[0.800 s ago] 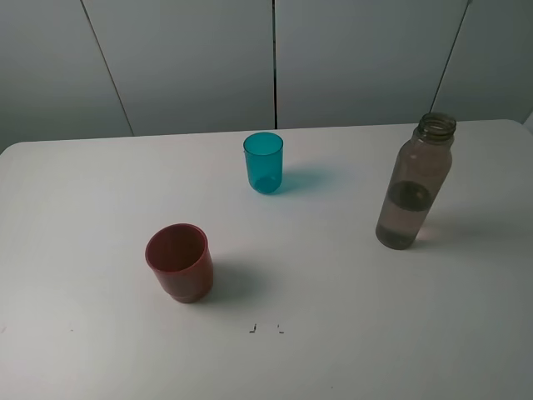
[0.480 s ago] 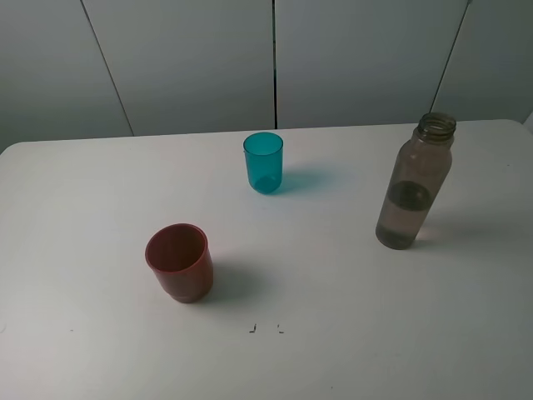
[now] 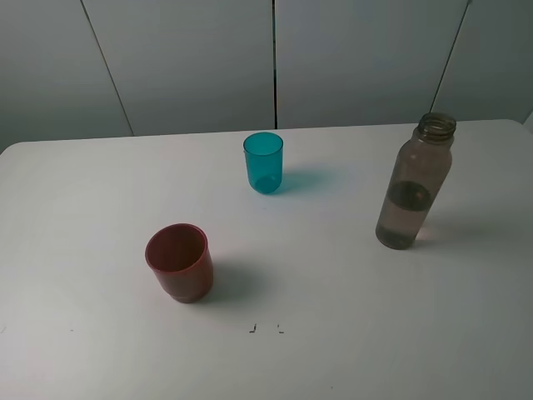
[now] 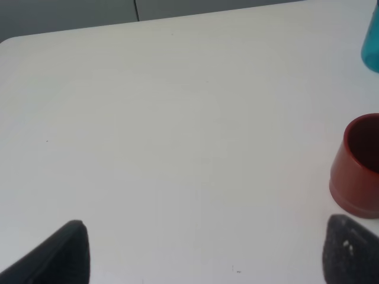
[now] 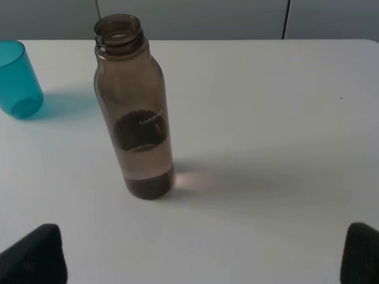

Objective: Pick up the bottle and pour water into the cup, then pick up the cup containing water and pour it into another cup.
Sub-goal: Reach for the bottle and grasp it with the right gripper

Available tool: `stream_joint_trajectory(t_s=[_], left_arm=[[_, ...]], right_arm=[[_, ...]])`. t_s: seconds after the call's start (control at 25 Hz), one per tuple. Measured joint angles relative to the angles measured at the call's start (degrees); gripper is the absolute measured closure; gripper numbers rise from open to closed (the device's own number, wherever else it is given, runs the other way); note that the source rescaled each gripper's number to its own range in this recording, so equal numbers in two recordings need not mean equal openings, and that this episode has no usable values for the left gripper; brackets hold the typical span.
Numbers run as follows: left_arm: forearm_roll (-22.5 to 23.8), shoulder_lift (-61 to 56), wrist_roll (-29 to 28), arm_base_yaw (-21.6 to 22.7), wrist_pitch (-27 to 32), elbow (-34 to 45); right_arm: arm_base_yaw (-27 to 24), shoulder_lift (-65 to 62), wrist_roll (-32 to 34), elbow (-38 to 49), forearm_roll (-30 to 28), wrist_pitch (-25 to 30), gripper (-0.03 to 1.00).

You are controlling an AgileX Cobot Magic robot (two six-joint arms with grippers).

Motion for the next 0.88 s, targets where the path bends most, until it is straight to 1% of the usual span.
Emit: stream_joint_trajectory(t_s=[0.88], left_arm=[[0.00, 0.00, 0.39, 0.00, 0.00, 0.00]], right_arm=[[0.00, 0.00, 0.00, 0.00, 0.00, 0.00, -0.03]])
